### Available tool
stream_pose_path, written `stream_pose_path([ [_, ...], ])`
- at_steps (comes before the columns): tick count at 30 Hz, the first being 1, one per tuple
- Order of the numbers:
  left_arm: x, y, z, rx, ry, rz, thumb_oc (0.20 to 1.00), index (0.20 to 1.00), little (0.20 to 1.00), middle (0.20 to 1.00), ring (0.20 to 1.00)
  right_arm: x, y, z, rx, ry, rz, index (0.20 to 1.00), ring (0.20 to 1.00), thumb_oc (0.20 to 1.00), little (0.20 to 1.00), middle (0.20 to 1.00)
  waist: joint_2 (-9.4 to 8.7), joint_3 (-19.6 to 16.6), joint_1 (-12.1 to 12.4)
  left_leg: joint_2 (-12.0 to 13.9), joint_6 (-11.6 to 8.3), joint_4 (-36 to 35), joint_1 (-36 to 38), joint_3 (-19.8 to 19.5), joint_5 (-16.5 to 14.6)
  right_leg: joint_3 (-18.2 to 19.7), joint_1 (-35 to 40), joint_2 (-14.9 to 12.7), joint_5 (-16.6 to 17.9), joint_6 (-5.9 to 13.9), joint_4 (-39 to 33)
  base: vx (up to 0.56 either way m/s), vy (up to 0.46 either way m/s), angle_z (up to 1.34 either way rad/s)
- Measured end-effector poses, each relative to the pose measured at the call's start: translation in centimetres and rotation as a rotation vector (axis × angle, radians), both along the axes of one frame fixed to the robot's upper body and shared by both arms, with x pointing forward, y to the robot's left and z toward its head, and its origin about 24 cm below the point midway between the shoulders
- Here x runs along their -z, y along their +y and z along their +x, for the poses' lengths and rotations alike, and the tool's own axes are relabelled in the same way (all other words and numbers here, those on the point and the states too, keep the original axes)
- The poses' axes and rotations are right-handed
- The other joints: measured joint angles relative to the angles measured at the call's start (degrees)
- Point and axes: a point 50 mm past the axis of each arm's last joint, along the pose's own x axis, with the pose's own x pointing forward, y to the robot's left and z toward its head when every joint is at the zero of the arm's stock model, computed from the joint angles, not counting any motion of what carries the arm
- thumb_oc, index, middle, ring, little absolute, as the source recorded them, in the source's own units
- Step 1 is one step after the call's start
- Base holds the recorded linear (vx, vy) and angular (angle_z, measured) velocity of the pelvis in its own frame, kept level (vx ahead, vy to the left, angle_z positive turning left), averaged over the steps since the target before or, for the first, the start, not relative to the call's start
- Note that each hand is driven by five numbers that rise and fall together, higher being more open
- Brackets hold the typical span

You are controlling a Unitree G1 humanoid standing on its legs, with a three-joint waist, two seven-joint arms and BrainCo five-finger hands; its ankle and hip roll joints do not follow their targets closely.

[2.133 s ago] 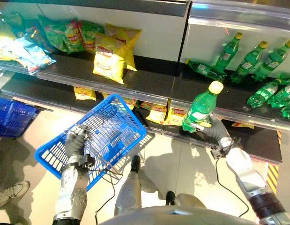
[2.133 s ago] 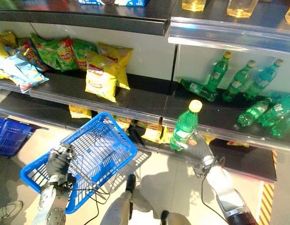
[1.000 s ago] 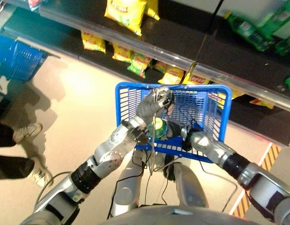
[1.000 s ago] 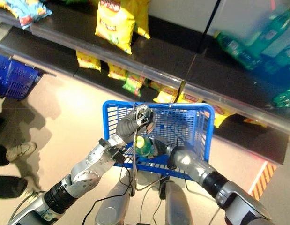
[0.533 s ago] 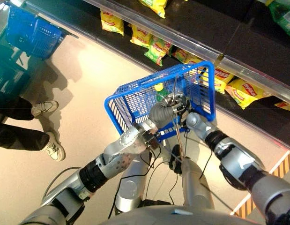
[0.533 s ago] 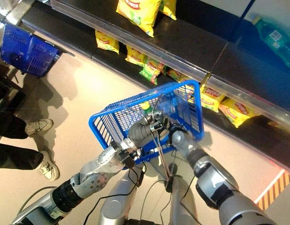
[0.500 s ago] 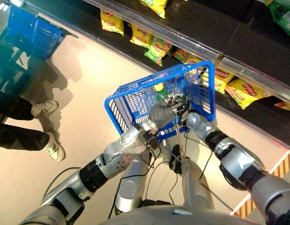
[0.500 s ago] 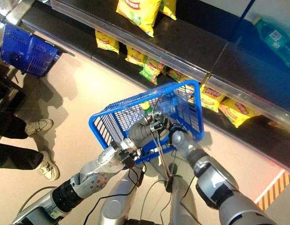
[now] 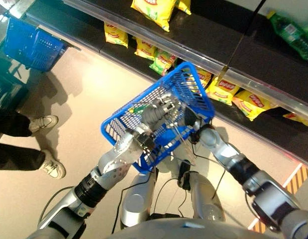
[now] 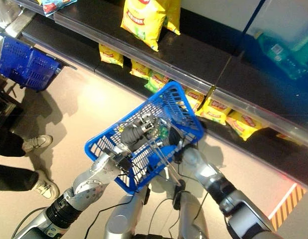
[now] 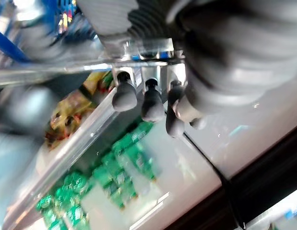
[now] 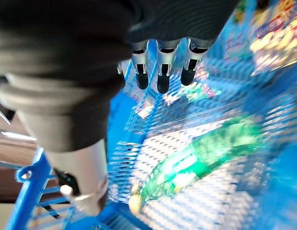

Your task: Pick up the snacks into the basket

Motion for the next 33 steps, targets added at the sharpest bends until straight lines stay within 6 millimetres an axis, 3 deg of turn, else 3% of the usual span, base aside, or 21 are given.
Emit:
stream_pose_path([
  [2, 0.8, 1.3, -0.1, -0.055, 0.033, 0.001, 0.200, 0.200, 0.200, 0.200, 0.200, -0.3, -1.8, -1.1, -0.002, 0.001, -0.034, 1.000, 1.000, 1.000, 1.000, 1.000, -0.89, -0.5, -0.3, 0.0, -0.24, -0.4, 0.9, -0.1, -0.3, 0.0, 1.0, 0.0, -0.3, -0.03, -0.4, 0.03, -0.067, 0.00],
  [3, 1.6, 2.8, -0.3, -0.105, 0.061, 0.015, 0.200, 0.200, 0.200, 0.200, 0.200, -0.6, -3.3, -2.1, -0.009, 0.012, -0.067, 1.000, 1.000, 1.000, 1.000, 1.000, -2.38, -1.6, -1.7, 0.4, -0.33, -1.3, 2.4, 0.0, -0.3, -0.1, 2.2, 0.2, -0.3, -0.12, -0.9, 0.03, -0.083, -0.02],
  [7, 2.9, 4.7, -1.1, -0.177, 0.110, 0.017, 0.200, 0.200, 0.200, 0.200, 0.200, -0.9, -4.5, -3.5, -0.047, 0.030, -0.103, 1.000, 1.000, 1.000, 1.000, 1.000, -4.30, -5.4, -2.8, 1.2, -0.52, -2.0, 3.9, 0.6, -0.8, 0.2, 3.6, 0.8, -0.4, -0.39, -2.3, 0.02, -0.069, -0.10],
  [10, 4.0, 6.4, -2.0, -0.267, 0.147, -0.052, 0.200, 0.200, 0.200, 0.200, 0.200, -2.9, -4.1, -4.6, -0.122, -0.016, -0.042, 1.000, 1.000, 1.000, 1.000, 1.000, -4.22, -6.9, -2.3, 1.8, -0.72, -2.0, 6.1, 3.0, -1.0, 1.6, 5.0, 1.2, -0.5, -0.64, -2.4, 0.01, -0.035, -0.29],
  [15, 4.8, 7.1, -2.6, -0.309, 0.171, -0.078, 0.200, 0.200, 0.200, 0.200, 0.200, -3.7, -5.5, -4.8, -0.092, -0.020, 0.018, 1.000, 1.000, 1.000, 1.000, 1.000, -3.54, -7.4, -2.6, 1.9, -1.04, -0.3, 6.6, 4.9, -1.2, 1.4, 5.6, 1.2, -1.6, -1.99, -0.5, 0.00, 0.012, 0.02],
  [17, 5.2, 7.2, -2.9, -0.339, 0.182, -0.124, 0.200, 0.200, 0.200, 0.200, 0.200, -3.5, -6.4, -4.8, 0.004, -0.047, 0.190, 1.000, 1.000, 1.000, 1.000, 1.000, -3.12, -7.5, -2.7, 2.4, -1.43, 1.5, 5.4, 8.8, -1.7, 0.4, 6.0, 1.0, -2.1, -2.33, 0.1, 0.02, 0.038, 0.19],
  [18, 5.6, 7.3, -3.0, -0.357, 0.197, -0.141, 0.200, 0.200, 0.200, 0.200, 0.200, -3.1, -6.4, -4.7, 0.053, -0.056, 0.268, 1.000, 1.000, 1.000, 1.000, 1.000, -2.84, -7.7, -2.6, 2.9, -0.53, 1.5, 5.5, 10.6, -2.6, 0.2, 6.0, 1.0, -2.2, -2.72, 0.2, 0.08, 0.054, 0.12],
  [20, 6.7, 7.8, -3.0, -0.386, 0.239, -0.132, 0.200, 0.200, 0.200, 0.200, 0.200, -2.8, -5.9, -4.8, 0.062, -0.059, 0.291, 1.000, 1.000, 1.000, 1.000, 1.000, -1.49, -8.8, -2.5, 5.0, -0.75, 2.0, 3.7, 16.3, -5.1, -0.4, 6.5, 1.0, -1.7, -3.04, -1.2, 0.13, 0.064, 0.26],
  [21, 7.5, 8.0, -2.8, -0.418, 0.271, -0.149, 0.200, 0.200, 0.200, 0.200, 0.200, -3.2, -5.4, -4.4, 0.078, -0.095, 0.315, 1.000, 1.000, 1.000, 1.000, 1.000, -0.65, -9.4, -2.9, 7.4, -1.72, 4.0, 2.1, 22.0, -7.3, -2.7, 7.8, 0.6, -0.2, -2.73, -3.8, 0.16, 0.081, 0.51],
  [22, 8.0, 8.1, -2.7, -0.436, 0.286, -0.153, 0.200, 0.200, 0.200, 0.200, 0.200, -3.5, -4.9, -3.9, 0.080, -0.120, 0.326, 1.000, 1.000, 1.000, 1.000, 1.000, -0.58, -9.6, -2.7, 8.0, -1.53, 4.4, 1.3, 23.3, -7.2, -3.4, 8.5, 0.5, 0.3, -2.58, -5.3, 0.19, 0.091, 0.50],
  [23, 8.3, 8.1, -2.7, -0.444, 0.299, -0.155, 0.200, 0.200, 0.200, 0.200, 0.200, -4.0, -4.4, -3.5, 0.070, -0.144, 0.340, 1.000, 1.000, 1.000, 1.000, 1.000, -0.79, -9.9, -2.6, 8.3, -1.20, 4.6, 0.9, 23.5, -6.9, -3.5, 8.8, 0.5, 0.6, -2.57, -5.9, 0.24, 0.141, 0.21],
  [24, 8.8, 8.5, -3.2, -0.464, 0.314, -0.127, 0.200, 0.200, 0.200, 0.200, 0.200, -5.3, -2.9, -2.3, 0.027, -0.204, 0.335, 1.000, 1.000, 1.000, 1.000, 1.000, -0.64, -10.3, -0.9, 8.2, -0.28, 4.5, 1.0, 22.3, -6.3, -3.5, 9.8, 0.6, 0.5, -2.07, -7.0, 0.26, 0.120, 0.06],
  [26, 9.4, 8.8, -3.9, -0.479, 0.333, -0.093, 0.200, 0.200, 0.200, 0.200, 0.200, -6.8, -1.2, -1.0, -0.034, -0.265, 0.290, 1.000, 1.000, 1.000, 1.000, 1.000, -0.51, -11.0, -0.5, 7.4, 1.13, 3.6, 2.9, 18.7, -4.8, -3.1, 10.9, 0.8, 0.5, -1.30, -7.4, 0.18, 0.081, -0.05],
  [27, 9.7, 8.6, -4.1, -0.478, 0.341, -0.085, 0.200, 0.200, 0.200, 0.200, 0.200, -7.5, -0.9, -0.4, -0.040, -0.309, 0.266, 1.000, 1.000, 1.000, 1.000, 1.000, -0.35, -11.8, 0.6, 7.3, 0.48, 2.8, 4.2, 18.1, -3.0, -3.2, 11.7, 0.8, 0.0, -0.44, -7.4, 0.17, 0.089, 0.34],
  [28, 9.6, 8.7, -4.1, -0.478, 0.332, -0.061, 0.200, 0.200, 0.200, 0.200, 0.200, -7.9, -1.1, 0.3, -0.013, -0.341, 0.225, 1.000, 1.000, 1.000, 1.000, 1.000, -2.10, -12.8, 1.9, 5.3, 1.70, 2.0, 4.6, 18.1, -2.8, -2.8, 12.8, -0.7, -0.7, 1.00, -8.0, 0.18, 0.087, 0.39],
  [30, 9.6, 8.7, -4.1, -0.478, 0.332, -0.061, 0.200, 0.200, 0.200, 0.200, 0.200, -7.9, -1.1, 0.3, -0.013, -0.341, 0.225, 1.000, 1.000, 1.000, 1.000, 1.000, -2.10, -12.8, 1.9, 5.3, 1.70, 2.0, 4.6, 18.1, -2.8, -2.8, 12.8, -0.7, -0.7, 1.00, -8.0, 0.13, 0.075, 0.41],
  [31, 9.5, 9.1, -4.0, -0.486, 0.325, -0.047, 0.200, 0.200, 0.200, 0.200, 0.200, -9.1, -1.3, 2.1, 0.000, -0.383, 0.099, 1.000, 1.000, 1.000, 1.000, 1.000, -4.16, -13.9, 3.9, 2.9, 3.41, 2.4, 4.8, 18.7, -4.1, -2.4, 15.3, -2.4, -1.1, 2.64, -10.6, 0.29, 0.224, 0.56],
  [32, 9.3, 9.3, -3.9, -0.488, 0.320, -0.042, 0.200, 0.200, 0.200, 0.200, 0.200, -9.5, -0.9, 2.9, 0.011, -0.393, 0.113, 1.000, 1.000, 1.000, 1.000, 1.000, -5.27, -14.1, 5.7, 0.9, 4.15, 3.2, 5.2, 18.5, -6.5, -2.6, 16.5, -3.1, -1.2, 3.64, -10.2, 0.42, 0.348, 0.67],
  [33, 9.4, 9.2, -3.9, -0.492, 0.323, -0.039, 0.200, 0.200, 0.200, 0.200, 0.200, -9.0, -0.5, 3.6, 0.041, -0.375, 0.164, 1.000, 1.000, 1.000, 1.000, 1.000, -5.71, -14.1, 6.0, 0.1, 5.26, 4.5, 5.8, 18.1, -7.6, -2.5, 15.9, -3.8, -1.8, 4.64, -5.9, 0.30, 0.308, 0.54],
])
